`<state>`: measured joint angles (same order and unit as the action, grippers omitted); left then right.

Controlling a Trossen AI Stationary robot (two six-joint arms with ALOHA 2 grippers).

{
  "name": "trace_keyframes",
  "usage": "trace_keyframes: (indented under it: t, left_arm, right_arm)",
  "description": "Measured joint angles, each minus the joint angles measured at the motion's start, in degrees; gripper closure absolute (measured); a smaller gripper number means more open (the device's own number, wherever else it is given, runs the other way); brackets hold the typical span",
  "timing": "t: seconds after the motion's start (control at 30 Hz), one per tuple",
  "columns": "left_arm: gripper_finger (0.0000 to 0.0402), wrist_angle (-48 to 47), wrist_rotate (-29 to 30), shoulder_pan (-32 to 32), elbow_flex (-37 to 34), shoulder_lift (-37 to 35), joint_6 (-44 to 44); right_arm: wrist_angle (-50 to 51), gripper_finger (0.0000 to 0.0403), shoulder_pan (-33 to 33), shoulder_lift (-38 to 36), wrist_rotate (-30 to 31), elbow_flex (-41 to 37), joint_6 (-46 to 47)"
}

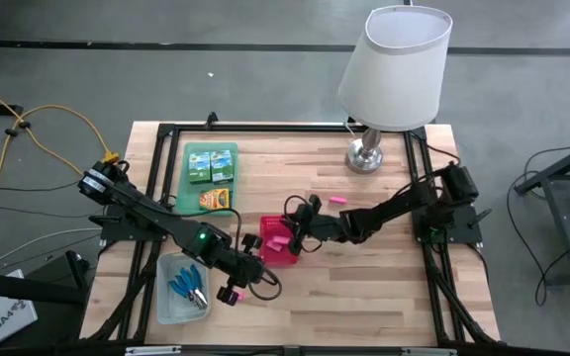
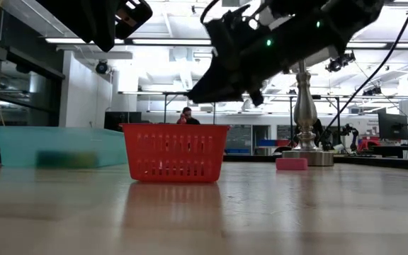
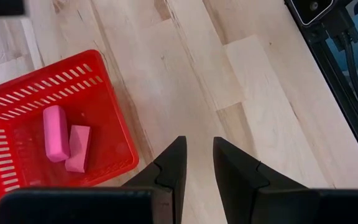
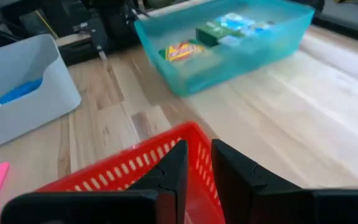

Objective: Pick & Place School Supplies
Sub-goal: Put the pink eraser into the red bin

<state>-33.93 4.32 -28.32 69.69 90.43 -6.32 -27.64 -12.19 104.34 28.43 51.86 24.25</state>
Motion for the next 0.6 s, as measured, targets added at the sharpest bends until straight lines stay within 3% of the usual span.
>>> trace_keyframes:
  t: [0.3,0.6]
  left_arm:
    - [0.0328,0.02,0.0,0.0,0.0,0.0,0.25]
    - [0.0328,0.34,0.0,0.0,-0.07,-0.01,0.26]
  right_arm:
    - [27.78,0.0339,-0.03,-7.48,0.02,-0.13,2.17]
    - [45.38,0.0339,0.28,-7.6,-0.12,0.07,2.34]
